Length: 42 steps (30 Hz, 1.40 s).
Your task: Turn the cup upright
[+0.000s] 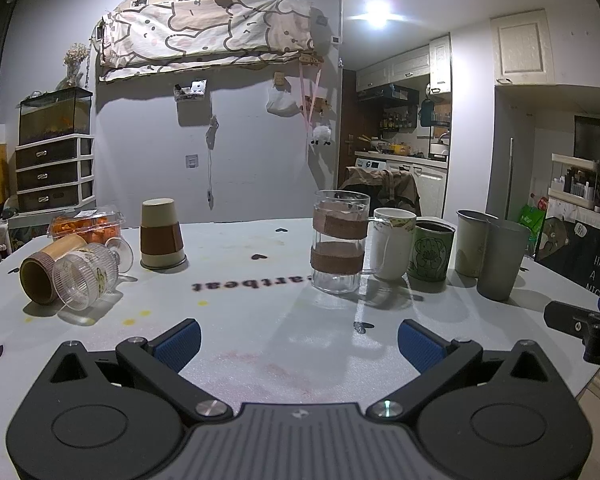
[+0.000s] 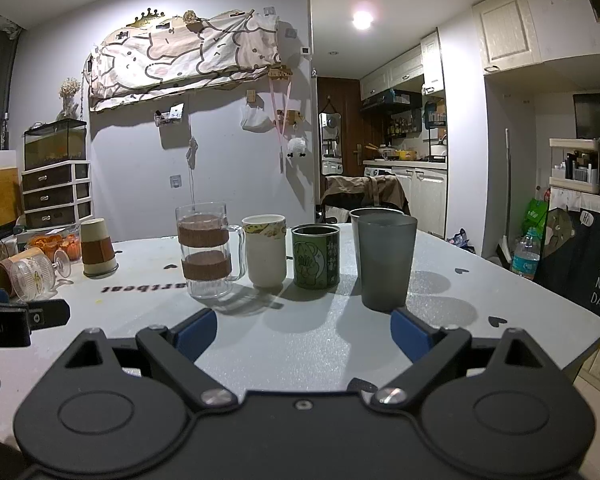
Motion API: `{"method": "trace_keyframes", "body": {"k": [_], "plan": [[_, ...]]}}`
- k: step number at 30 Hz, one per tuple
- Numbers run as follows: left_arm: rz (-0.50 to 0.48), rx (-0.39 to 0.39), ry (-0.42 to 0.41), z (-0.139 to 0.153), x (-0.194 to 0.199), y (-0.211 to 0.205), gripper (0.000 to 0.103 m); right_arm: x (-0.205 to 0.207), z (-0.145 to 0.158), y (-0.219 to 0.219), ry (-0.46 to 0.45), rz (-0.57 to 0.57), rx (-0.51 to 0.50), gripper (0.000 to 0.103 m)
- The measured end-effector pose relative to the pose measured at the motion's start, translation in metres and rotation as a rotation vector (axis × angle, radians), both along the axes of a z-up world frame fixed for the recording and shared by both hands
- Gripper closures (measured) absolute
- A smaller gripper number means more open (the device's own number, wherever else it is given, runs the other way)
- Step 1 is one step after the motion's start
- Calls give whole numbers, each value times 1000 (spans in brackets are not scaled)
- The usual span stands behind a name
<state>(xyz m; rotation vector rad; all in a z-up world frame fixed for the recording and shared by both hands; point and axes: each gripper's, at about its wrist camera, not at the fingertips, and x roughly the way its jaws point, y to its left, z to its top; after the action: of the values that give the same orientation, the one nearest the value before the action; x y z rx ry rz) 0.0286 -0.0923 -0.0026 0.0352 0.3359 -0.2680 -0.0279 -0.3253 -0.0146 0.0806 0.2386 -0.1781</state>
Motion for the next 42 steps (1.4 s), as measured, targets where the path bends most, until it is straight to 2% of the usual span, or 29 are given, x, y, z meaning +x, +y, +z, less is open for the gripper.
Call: {"method": "trace_keyframes", "body": {"k": [42], "plan": [[-5,3,4,4,-2,4,0,3,1,11,-8,1,11,9]]}}
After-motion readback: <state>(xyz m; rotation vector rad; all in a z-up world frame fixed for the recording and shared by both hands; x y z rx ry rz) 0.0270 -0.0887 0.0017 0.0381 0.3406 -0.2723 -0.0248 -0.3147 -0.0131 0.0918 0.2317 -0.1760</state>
